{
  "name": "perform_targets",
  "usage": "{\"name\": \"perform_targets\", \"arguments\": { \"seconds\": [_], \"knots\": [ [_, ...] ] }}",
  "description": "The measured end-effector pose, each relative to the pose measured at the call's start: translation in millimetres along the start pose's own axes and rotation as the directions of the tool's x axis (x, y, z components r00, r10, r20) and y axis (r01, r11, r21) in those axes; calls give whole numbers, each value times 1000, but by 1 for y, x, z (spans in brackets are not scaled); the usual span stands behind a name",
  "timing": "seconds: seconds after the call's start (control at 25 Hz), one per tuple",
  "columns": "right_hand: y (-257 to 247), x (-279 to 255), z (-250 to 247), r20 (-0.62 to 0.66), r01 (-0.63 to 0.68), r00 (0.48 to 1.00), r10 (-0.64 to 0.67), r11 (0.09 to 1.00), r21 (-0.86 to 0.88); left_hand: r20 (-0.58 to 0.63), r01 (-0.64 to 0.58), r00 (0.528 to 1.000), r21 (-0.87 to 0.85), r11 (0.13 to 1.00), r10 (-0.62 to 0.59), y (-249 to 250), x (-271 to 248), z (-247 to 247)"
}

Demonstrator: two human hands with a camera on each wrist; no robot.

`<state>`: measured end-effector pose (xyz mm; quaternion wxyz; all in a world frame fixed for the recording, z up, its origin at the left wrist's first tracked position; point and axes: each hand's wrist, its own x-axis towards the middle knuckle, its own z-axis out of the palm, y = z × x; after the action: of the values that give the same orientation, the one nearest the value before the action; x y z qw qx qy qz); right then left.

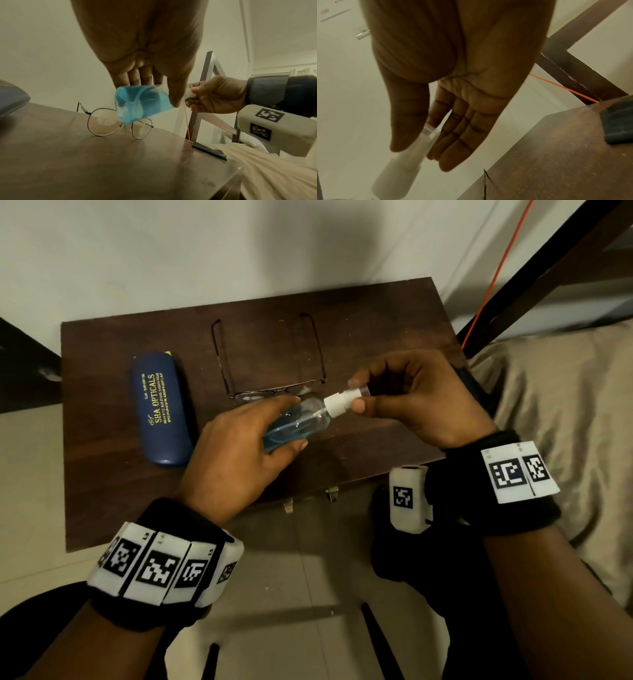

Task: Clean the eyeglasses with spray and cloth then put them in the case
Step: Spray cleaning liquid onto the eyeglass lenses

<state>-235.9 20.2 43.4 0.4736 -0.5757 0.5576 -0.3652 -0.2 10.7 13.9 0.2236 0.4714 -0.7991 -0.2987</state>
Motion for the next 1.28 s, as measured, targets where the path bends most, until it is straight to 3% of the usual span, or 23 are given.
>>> {"name": "perform_targets", "arguments": {
  "seconds": [0.16,0.4,0.56,0.64,0.76,0.96,1.08,1.28],
  "knots": [
    [0,0,-6,-16,21,1000,-23,993,-117,14,11,1000,-39,999,-10,-2,4,3],
    [2,-4,-20,-94,54,994,-61,996,-74,-42,29,999,-121,992,-34,5,8,8],
    [10,1,-17,-148,106,977,-153,952,-286,-82,47,994,-221,974,-66,13,15,18],
    [13,4,-16,-223,78,964,-145,955,-285,-123,56,989,-235,970,-87,15,19,25],
    [21,8,-15,-392,36,911,-128,972,-232,-145,110,976,-302,947,-160,20,26,37],
    [50,19,-9,-653,-114,757,-5,984,-140,-109,180,962,-433,883,-249,31,43,64],
    [66,24,-5,-702,-213,707,89,973,-92,-81,211,959,-436,875,-271,34,48,79],
    [78,28,-3,-714,-328,689,119,931,-160,-86,216,958,-405,888,-272,37,50,87]
  ]
}}
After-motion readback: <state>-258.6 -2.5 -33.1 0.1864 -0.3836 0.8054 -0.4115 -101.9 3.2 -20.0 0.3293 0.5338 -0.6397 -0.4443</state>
